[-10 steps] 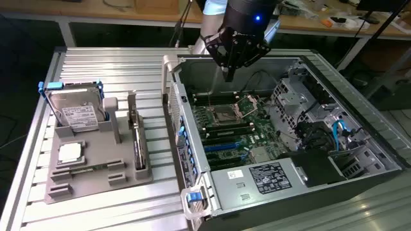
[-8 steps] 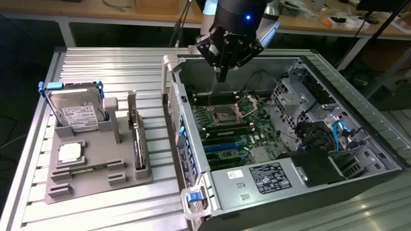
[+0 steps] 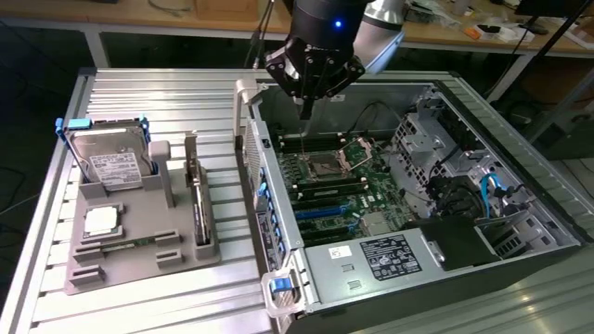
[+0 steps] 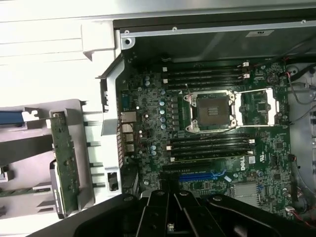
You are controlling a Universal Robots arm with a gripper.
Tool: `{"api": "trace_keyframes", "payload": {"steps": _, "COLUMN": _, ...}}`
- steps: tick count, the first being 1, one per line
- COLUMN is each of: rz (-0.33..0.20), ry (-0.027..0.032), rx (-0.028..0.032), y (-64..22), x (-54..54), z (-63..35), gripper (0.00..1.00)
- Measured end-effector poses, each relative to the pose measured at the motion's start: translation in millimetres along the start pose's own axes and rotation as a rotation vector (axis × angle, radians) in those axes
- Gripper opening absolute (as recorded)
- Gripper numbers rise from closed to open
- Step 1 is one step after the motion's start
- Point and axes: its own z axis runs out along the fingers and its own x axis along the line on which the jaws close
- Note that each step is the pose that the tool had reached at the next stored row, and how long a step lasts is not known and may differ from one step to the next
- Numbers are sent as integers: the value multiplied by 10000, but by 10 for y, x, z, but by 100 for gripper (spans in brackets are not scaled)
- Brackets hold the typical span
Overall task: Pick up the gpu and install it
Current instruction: 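Reach for the gpu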
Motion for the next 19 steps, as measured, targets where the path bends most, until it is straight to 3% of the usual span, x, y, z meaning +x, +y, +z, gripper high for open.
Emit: {"api": "trace_keyframes", "payload": {"steps": 19, "rz": 0, "ry": 0, "rx": 0, "y": -43, "x": 557, "z": -16, "gripper": 11}}
